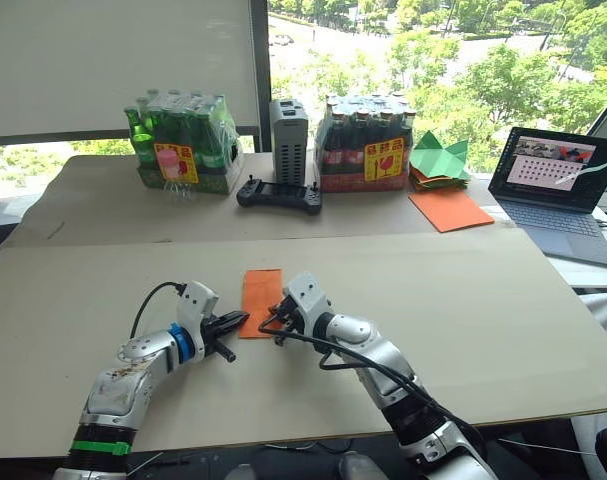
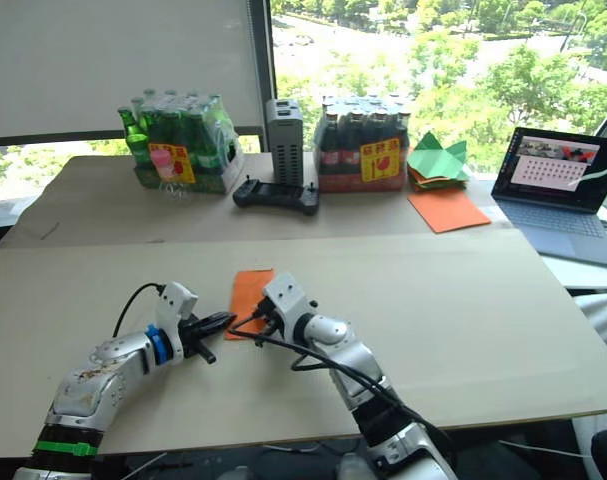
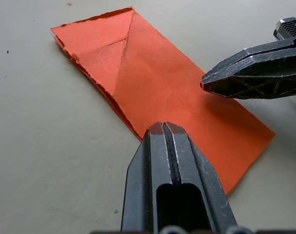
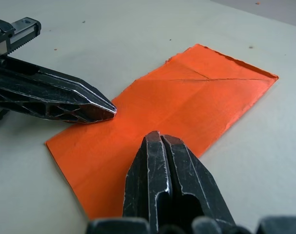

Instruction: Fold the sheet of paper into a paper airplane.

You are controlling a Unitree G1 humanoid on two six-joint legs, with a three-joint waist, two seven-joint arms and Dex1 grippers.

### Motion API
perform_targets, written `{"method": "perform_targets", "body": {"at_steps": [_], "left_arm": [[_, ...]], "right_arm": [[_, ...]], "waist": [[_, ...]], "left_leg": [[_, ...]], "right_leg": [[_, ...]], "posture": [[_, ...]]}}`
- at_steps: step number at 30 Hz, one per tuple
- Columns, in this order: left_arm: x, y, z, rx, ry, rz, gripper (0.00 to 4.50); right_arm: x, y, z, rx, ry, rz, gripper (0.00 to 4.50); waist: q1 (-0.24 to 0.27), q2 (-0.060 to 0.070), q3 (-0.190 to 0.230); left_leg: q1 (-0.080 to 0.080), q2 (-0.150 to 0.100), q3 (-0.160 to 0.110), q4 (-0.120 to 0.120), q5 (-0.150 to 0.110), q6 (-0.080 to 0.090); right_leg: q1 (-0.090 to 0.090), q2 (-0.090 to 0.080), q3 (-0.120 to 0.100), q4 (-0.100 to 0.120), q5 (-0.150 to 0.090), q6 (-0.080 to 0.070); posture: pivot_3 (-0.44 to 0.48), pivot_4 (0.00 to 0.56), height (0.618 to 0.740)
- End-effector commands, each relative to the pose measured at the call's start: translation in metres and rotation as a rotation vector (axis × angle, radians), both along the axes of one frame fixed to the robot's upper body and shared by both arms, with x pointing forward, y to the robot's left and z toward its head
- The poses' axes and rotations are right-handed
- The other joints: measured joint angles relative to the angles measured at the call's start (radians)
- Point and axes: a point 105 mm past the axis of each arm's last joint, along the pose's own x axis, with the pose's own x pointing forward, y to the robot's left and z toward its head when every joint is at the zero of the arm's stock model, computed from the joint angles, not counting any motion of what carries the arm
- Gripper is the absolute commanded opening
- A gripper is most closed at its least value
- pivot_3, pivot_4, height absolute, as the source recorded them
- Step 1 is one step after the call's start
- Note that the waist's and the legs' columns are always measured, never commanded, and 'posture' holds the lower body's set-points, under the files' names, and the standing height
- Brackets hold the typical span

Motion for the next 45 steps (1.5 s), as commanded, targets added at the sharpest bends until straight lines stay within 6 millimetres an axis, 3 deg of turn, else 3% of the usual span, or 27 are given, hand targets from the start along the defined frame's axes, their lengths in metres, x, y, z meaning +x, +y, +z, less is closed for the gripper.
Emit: {"method": "perform_targets", "body": {"at_steps": [1,14,26,45], "left_arm": [[-0.002,-0.003,-0.007,0.005,0.019,-0.011,0.0],[-0.007,-0.003,-0.008,0.007,0.018,-0.011,0.0],[-0.009,-0.004,-0.005,0.005,0.008,-0.007,0.0],[-0.01,-0.004,-0.001,0.002,-0.002,-0.001,0.0]], "right_arm": [[0.0,0.002,0.013,0.008,-0.035,0.021,0.02],[0.012,0.007,-0.002,-0.021,-0.009,-0.031,0.02],[0.044,0.008,0.006,0.003,-0.039,-0.175,0.02],[0.075,0.015,0.017,0.007,-0.057,-0.261,0.02]], "waist": [[0.0,0.0,0.0],[-0.001,0.0,0.0],[-0.003,0.0,0.0],[-0.003,0.0,0.0]], "left_leg": [[0.0,0.0,0.0,0.0,0.0,0.0],[0.0,0.0,0.0,0.0,0.0,0.0],[0.001,0.0,0.0,0.0,0.0,0.0],[0.0,0.0,0.0,-0.001,0.0,0.0]], "right_leg": [[0.0,0.0,0.0,0.0,0.0,0.0],[0.0,0.0,0.0,0.0,0.0,0.0],[0.0,0.0,0.0,0.0,0.0,0.0],[0.0,0.0,0.0,0.0,0.0,0.0]], "posture": [[0.0,0.15,0.74],[0.0,0.15,0.74],[0.0,0.15,0.74],[0.0,0.15,0.74]]}}
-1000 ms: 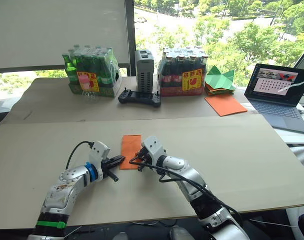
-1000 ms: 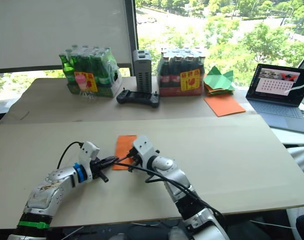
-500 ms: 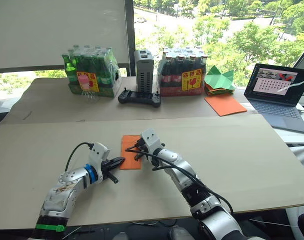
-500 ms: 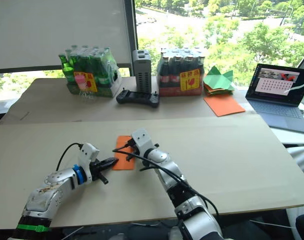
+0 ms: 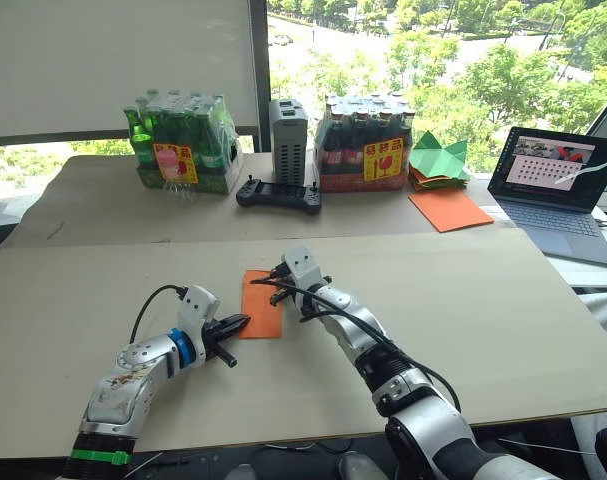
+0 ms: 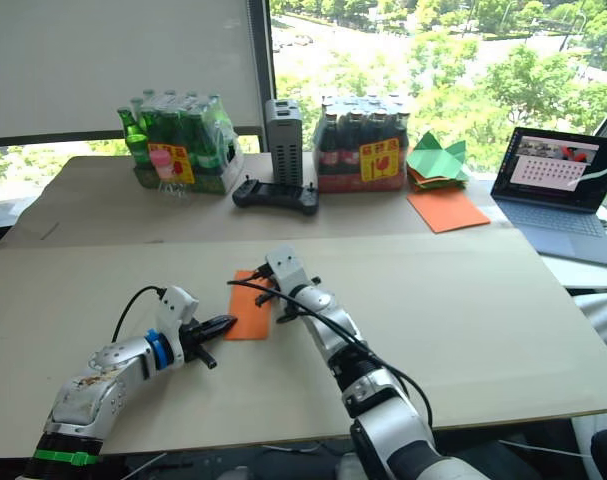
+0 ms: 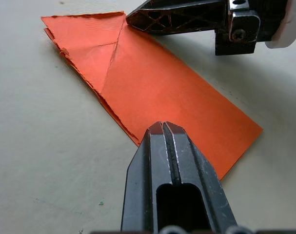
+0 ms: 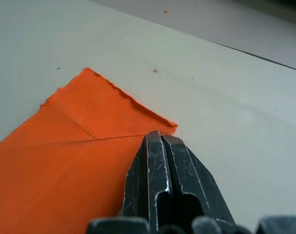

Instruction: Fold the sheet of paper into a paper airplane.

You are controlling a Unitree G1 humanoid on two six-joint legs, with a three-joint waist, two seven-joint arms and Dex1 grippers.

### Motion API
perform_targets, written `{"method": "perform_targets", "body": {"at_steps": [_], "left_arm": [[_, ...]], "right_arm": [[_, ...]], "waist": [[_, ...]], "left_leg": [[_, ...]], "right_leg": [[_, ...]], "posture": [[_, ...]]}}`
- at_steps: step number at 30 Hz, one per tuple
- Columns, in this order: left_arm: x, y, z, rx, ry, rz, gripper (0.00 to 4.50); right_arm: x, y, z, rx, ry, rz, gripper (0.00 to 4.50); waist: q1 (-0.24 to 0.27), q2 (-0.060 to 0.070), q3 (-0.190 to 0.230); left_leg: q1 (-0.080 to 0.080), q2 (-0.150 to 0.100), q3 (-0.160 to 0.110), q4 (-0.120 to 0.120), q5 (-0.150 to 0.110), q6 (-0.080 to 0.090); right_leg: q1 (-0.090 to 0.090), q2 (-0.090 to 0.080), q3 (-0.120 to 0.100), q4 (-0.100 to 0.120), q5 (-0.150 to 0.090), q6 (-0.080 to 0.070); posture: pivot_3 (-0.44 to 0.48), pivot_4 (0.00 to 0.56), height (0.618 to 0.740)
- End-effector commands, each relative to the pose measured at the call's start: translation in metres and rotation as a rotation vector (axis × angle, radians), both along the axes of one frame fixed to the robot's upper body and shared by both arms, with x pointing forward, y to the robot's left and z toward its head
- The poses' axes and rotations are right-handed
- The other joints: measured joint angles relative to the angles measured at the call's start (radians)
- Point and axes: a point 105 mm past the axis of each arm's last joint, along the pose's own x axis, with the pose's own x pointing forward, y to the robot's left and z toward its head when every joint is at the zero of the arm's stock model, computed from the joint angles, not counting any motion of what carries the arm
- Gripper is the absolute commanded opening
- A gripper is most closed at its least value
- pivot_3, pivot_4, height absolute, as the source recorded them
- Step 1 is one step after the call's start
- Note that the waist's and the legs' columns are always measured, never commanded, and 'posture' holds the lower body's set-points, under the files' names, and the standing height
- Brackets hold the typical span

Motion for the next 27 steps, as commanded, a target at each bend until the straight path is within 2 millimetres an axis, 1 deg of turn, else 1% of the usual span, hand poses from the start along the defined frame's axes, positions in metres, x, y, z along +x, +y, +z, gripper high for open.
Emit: {"method": "perform_targets", "body": {"at_steps": [1,8,11,15,17,18,22,27], "left_arm": [[-0.003,-0.002,0.001,-0.005,0.004,-0.005,0.0],[-0.003,-0.002,0.001,-0.005,0.003,0.0,0.0],[-0.003,-0.001,0.001,-0.007,0.003,0.004,0.0],[-0.004,-0.002,0.001,-0.007,0.006,0.004,0.0],[-0.004,-0.003,0.001,-0.009,0.008,0.003,0.0],[-0.004,-0.003,0.001,-0.01,0.009,0.003,0.0],[-0.002,-0.004,0.002,-0.01,0.006,0.003,0.0],[-0.002,-0.004,0.002,-0.01,0.006,0.005,0.0]], "right_arm": [[0.003,0.011,0.012,0.029,-0.024,-0.003,0.02],[-0.005,0.023,0.008,0.029,-0.019,0.064,0.02],[-0.002,0.021,0.017,0.056,-0.067,0.04,0.02],[-0.002,0.023,0.036,0.149,-0.113,0.05,0.02],[-0.003,0.025,0.039,0.162,-0.121,0.062,0.02],[-0.004,0.026,0.038,0.152,-0.118,0.068,0.02],[-0.009,0.029,0.018,0.076,-0.065,0.096,0.02],[-0.012,0.03,0.009,0.043,-0.046,0.104,0.02]], "waist": [[0.0,0.0,0.0],[0.0,0.0,0.0],[0.0,0.0,0.0],[0.0,0.0,0.0],[0.0,0.0,0.0],[0.0,0.0,0.0],[0.0,0.0,0.0],[0.0,0.0,0.0]], "left_leg": [[0.0,0.0,0.0,0.0,0.0,0.0],[0.0,0.0,0.0,0.0,0.0,0.0],[0.0,0.0,0.0,0.0,0.0,0.0],[-0.001,0.0,0.0,0.0,0.0,0.0],[-0.001,0.0,0.0,0.0,0.0,0.0],[-0.001,0.0,0.0,0.0,0.0,0.0],[-0.001,0.0,0.0,-0.001,0.0,0.0],[-0.001,0.0,0.0,-0.001,0.0,0.0]], "right_leg": [[0.0,0.0,0.0,0.0,0.0,0.0],[0.0,0.0,0.0,0.0,0.0,0.0],[0.0,0.0,0.0,0.0,0.0,0.0],[-0.001,0.0,0.0,0.0,0.0,0.0],[-0.001,0.0,0.0,0.0,0.0,0.0],[-0.001,0.0,0.0,0.0,0.0,0.0],[-0.001,0.0,0.0,0.0,0.0,0.0],[-0.001,0.0,0.0,0.0,0.0,0.0]], "posture": [[0.0,0.15,0.74],[0.0,0.15,0.74],[0.0,0.15,0.74],[0.0,0.15,0.74],[0.0,0.15,0.74],[0.0,0.15,0.74],[0.0,0.15,0.74],[0.0,0.15,0.74]]}}
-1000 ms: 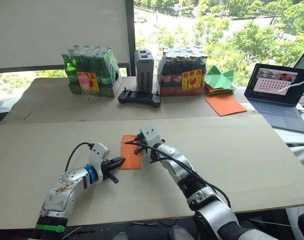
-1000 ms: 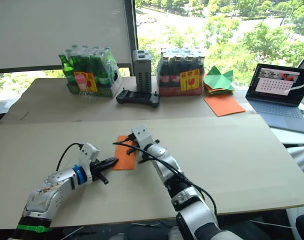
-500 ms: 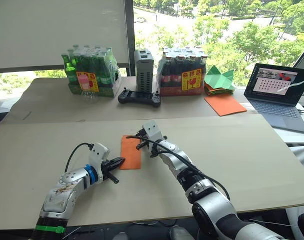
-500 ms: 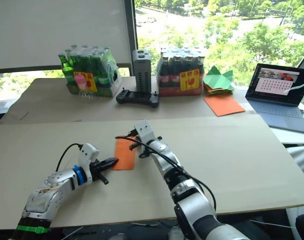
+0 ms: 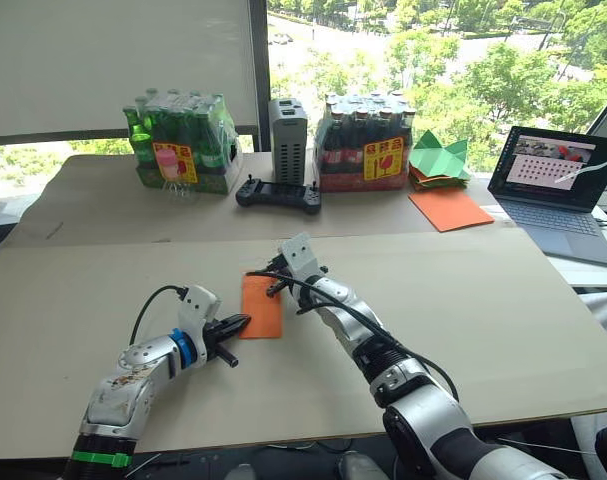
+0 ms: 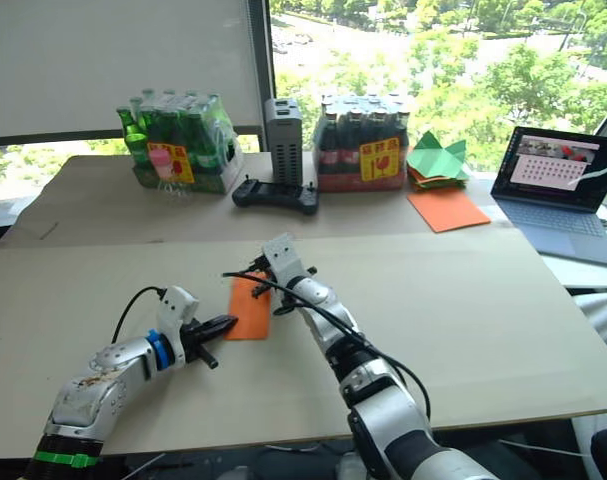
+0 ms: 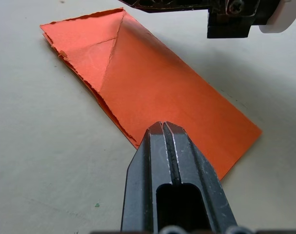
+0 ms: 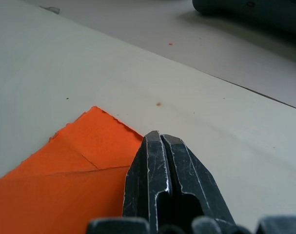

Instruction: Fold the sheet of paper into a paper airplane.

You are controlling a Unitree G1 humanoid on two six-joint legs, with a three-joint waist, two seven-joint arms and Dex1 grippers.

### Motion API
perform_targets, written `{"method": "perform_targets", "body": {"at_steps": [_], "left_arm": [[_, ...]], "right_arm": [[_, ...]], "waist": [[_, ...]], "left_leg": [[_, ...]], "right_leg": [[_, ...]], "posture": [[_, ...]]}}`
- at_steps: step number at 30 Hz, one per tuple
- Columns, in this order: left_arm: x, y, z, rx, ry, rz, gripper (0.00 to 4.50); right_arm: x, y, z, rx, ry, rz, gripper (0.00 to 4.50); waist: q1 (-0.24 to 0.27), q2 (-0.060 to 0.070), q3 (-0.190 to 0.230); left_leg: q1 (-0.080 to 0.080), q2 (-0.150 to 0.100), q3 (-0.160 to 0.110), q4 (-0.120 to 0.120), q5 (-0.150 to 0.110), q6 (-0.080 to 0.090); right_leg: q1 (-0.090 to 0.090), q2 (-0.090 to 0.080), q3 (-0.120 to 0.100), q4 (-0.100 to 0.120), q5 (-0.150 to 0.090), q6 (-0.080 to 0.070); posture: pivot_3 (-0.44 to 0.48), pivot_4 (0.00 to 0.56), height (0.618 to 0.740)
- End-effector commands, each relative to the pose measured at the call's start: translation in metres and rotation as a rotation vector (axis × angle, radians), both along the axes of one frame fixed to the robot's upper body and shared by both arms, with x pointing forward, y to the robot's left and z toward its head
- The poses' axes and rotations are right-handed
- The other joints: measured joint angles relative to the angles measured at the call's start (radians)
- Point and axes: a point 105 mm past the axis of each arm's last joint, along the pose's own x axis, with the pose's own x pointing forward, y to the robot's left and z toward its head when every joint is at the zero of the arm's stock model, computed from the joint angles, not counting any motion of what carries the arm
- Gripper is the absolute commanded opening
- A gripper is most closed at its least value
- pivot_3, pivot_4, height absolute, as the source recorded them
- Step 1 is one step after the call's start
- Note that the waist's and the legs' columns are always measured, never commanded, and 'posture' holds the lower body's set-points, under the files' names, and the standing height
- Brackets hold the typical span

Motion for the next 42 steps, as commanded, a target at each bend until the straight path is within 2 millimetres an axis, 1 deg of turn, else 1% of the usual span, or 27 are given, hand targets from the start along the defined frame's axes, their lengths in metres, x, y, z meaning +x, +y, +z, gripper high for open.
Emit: {"method": "perform_targets", "body": {"at_steps": [1,9,16,20,23,27,32,38,42], "left_arm": [[-0.002,-0.002,0.001,-0.003,0.001,-0.006,0.0],[-0.003,-0.001,0.001,-0.003,0.001,-0.003,0.0],[-0.003,-0.001,0.001,-0.006,0.001,-0.001,0.0],[-0.003,-0.001,0.001,-0.006,0.001,-0.002,0.0],[-0.002,-0.001,0.001,-0.007,0.001,-0.002,0.0],[-0.002,0.0,0.001,-0.004,0.002,-0.003,0.0],[-0.002,0.001,0.001,-0.002,0.004,-0.003,0.0],[-0.001,0.002,0.002,-0.001,0.006,-0.004,0.0],[-0.001,0.002,0.002,0.001,0.007,-0.006,0.0]], "right_arm": [[-0.011,0.018,-0.004,0.018,0.028,0.039,0.02],[-0.011,0.012,-0.019,-0.04,0.074,0.021,0.02],[-0.028,0.019,-0.03,-0.073,0.12,0.122,0.02],[-0.036,0.019,-0.033,-0.084,0.135,0.16,0.02],[-0.04,0.015,-0.034,-0.089,0.14,0.162,0.02],[-0.043,0.003,-0.037,-0.095,0.148,0.139,0.02],[-0.049,-0.007,-0.037,-0.094,0.155,0.133,0.02],[-0.061,-0.012,-0.039,-0.105,0.174,0.165,0.02],[-0.07,-0.014,-0.044,-0.131,0.199,0.201,0.02]], "waist": [[0.0,0.0,0.0],[0.0,0.0,0.0],[-0.001,0.0,0.0],[-0.002,0.0,0.0],[-0.001,0.0,0.0],[0.0,0.0,0.0],[0.001,0.0,0.0],[0.001,0.0,-0.001],[0.002,0.0,-0.001]], "left_leg": [[0.0,0.0,0.0,0.0,0.0,0.0],[0.0,0.0,0.0,0.0,0.0,0.0],[0.001,0.0,0.0,0.0,0.0,0.0],[0.001,0.0,0.0,0.0,0.0,0.0],[0.001,0.0,0.0,0.0,0.0,0.0],[0.001,0.0,0.0,0.0,0.0,0.0],[0.001,0.0,0.0,0.0,0.0,0.0],[0.001,0.0,0.0,0.0,0.0,0.0],[0.001,0.0,0.0,0.0,0.0,0.0]], "right_leg": [[0.0,0.0,0.0,0.0,0.0,0.0],[0.0,0.0,0.0,0.0,0.0,0.0],[0.001,0.0,0.0,0.0,0.0,0.0],[0.001,0.0,0.0,0.0,0.0,0.0],[0.001,0.0,0.0,0.0,0.0,0.0],[0.001,0.0,0.0,0.0,0.0,0.0],[0.001,0.0,0.0,0.0,0.0,0.0],[0.001,0.0,0.0,0.0,0.0,0.0],[0.002,0.0,0.0,0.0,0.0,0.0]], "posture": [[0.0,0.15,0.74],[0.0,0.15,0.74],[0.0,0.15,0.74],[0.0,0.15,0.74],[0.0,0.15,0.74],[0.0,0.15,0.74],[0.0,0.15,0.74],[0.0,0.15,0.74],[0.0,0.15,0.74]]}}
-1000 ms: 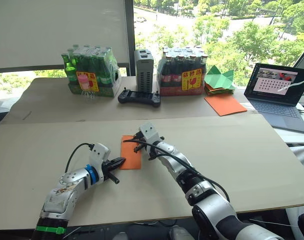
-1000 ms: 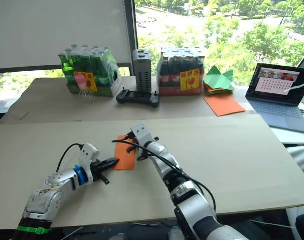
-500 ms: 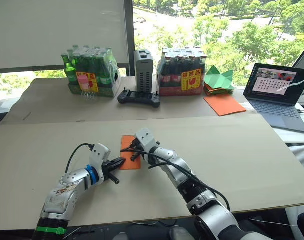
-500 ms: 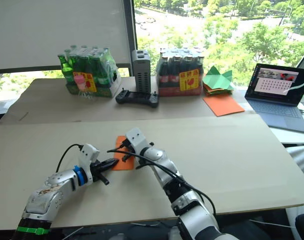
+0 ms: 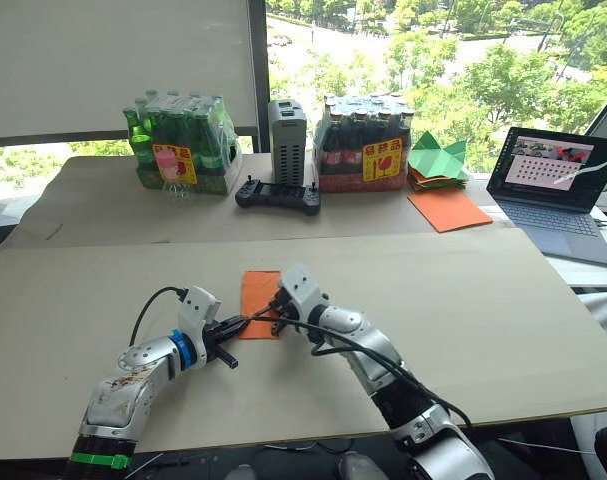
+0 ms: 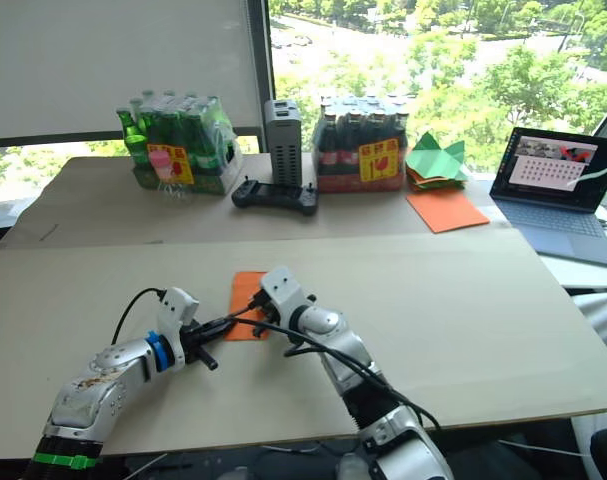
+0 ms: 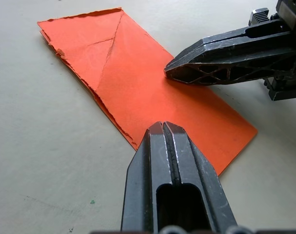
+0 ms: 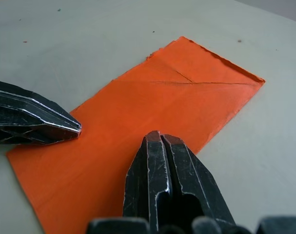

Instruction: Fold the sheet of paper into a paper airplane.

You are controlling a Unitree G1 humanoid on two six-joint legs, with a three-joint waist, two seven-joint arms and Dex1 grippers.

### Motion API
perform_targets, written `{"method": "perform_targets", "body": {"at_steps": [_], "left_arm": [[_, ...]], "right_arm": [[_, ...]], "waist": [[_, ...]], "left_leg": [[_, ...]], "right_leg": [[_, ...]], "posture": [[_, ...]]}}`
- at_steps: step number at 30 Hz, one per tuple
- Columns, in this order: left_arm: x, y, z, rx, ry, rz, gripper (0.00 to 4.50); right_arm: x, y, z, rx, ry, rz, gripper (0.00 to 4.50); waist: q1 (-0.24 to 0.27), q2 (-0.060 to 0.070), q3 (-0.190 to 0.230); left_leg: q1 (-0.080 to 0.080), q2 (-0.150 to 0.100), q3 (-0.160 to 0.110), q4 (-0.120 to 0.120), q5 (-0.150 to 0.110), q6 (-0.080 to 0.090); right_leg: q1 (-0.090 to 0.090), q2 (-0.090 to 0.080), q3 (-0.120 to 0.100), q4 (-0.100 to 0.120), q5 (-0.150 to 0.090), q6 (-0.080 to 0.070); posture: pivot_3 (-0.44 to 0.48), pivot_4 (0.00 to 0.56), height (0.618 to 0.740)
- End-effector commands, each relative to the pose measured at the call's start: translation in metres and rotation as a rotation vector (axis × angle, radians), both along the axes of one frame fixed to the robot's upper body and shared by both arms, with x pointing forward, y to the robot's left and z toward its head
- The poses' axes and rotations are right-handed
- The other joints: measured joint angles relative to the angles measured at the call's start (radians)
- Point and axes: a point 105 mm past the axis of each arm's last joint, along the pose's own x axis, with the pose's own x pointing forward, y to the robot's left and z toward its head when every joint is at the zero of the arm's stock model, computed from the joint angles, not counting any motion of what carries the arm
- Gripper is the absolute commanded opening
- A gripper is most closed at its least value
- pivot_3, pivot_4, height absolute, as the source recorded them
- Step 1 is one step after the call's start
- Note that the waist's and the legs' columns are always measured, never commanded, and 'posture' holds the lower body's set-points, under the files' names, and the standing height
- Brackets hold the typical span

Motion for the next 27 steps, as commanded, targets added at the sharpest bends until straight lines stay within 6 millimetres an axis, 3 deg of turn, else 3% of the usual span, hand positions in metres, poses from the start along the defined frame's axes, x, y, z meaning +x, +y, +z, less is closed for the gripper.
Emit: {"method": "perform_targets", "body": {"at_steps": [1,20,27], "left_arm": [[0.001,0.001,0.003,0.005,-0.005,-0.005,0.0],[0.001,0.002,0.004,0.004,-0.003,-0.003,0.0],[0.003,0.003,0.005,0.001,-0.005,0.001,0.0]], "right_arm": [[-0.013,-0.003,-0.022,-0.064,0.085,0.036,0.02],[-0.052,-0.013,-0.041,-0.149,0.206,0.207,0.02],[-0.052,-0.019,-0.038,-0.152,0.202,0.213,0.02]], "waist": [[0.0,0.0,0.0],[0.0,0.0,0.0],[0.001,0.0,0.0]], "left_leg": [[0.0,0.0,0.0,0.0,0.0,0.0],[0.001,0.0,0.0,0.0,0.0,0.0],[0.001,0.0,0.0,0.0,0.0,0.0]], "right_leg": [[0.0,0.0,0.0,0.0,0.0,0.0],[0.001,0.0,0.0,-0.001,0.0,0.0],[0.001,0.0,0.0,-0.001,0.0,0.0]], "posture": [[0.0,0.15,0.74],[0.0,0.15,0.74],[0.0,0.15,0.74]]}}
